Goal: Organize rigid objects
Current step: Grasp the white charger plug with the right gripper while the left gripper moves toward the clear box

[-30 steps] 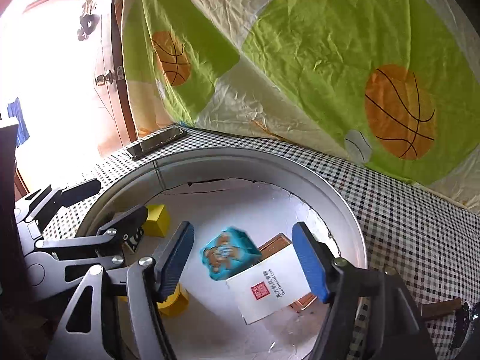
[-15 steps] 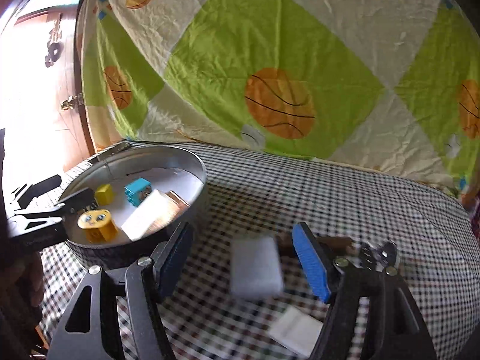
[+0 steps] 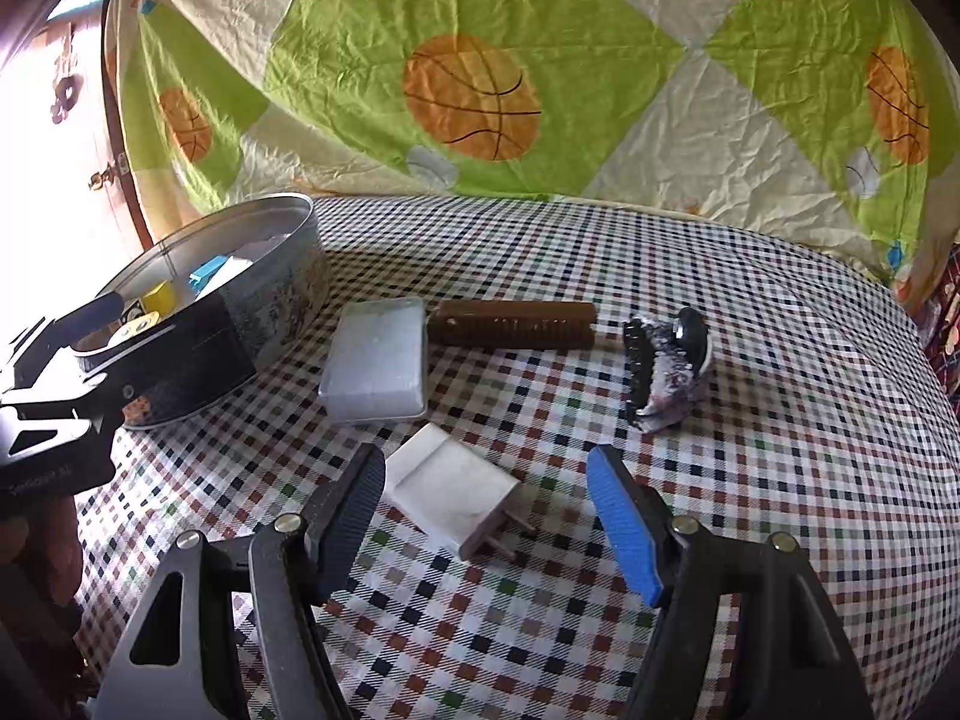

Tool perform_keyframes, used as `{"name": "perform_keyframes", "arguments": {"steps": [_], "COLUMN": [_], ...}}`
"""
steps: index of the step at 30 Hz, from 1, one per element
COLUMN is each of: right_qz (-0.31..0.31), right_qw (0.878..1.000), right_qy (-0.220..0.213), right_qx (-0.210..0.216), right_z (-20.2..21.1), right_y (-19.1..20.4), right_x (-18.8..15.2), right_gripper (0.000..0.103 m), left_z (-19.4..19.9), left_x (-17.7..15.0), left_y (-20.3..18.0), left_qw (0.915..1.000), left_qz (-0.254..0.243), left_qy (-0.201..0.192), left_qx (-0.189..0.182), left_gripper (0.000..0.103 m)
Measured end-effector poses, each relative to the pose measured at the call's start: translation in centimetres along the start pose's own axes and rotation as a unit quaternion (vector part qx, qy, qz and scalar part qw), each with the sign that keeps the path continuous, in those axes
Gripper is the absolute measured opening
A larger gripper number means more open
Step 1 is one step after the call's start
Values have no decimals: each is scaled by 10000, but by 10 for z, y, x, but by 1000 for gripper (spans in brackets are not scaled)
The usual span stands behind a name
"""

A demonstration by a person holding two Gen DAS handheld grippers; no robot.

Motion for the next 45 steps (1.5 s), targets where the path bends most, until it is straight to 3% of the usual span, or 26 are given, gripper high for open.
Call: {"name": "perform_keyframes", "arguments": {"steps": [11,14,19,24,31,37,41,43,45], "right_qz": [38,98,-98,-320,-679,-887,-934,-973,-1019], "right_qw": [9975,9977,9992,9982,9926,9915,9911,9908,9902], "right_qy": [696,656,366,-39,-184,-159,-150,-135,-181], "right_qx": [134,120,99,-507,-990,-939,-937,-930,-940], "right_z": [-34,-34,-23,-10,-13,-16,-17,-18,-17], "right_y": [16,17,8,-19,-57,-65,-65,-67,-69], "right_x": [2,2,4,8,18,18,17,17,16], "right_gripper": [72,62,61,61,61,61,61,61,62], "left_z": [-8,-10,-14,-23,-55,-90,-101,-99,-94], "left_x": [-5,-4,1,11,23,21,22,24,23], "left_y": [-2,-5,-17,-38,-63,-72,-73,-74,-85], "left_qw": [9999,9999,9995,9978,9955,9932,9939,9943,9937], "left_qz": [-25,-46,-162,-345,-428,-352,-427,-462,-725], "left_qy": [110,146,207,353,632,957,950,914,792], "left_qx": [-10,-57,-184,-443,-559,-563,-351,-305,-334], "left_gripper": [100,100,100,100,100,93,93,84,84]}}
Point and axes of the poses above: each gripper's, at about its wrist camera, not at the fingertips, and z roughly against the way its jaws point, y to its left, x to its top, the point moved 4 cm from there along -z, roughly the way its jaws point, and after that the axes turned 12 degrees about -x, right-handed, at the moved point
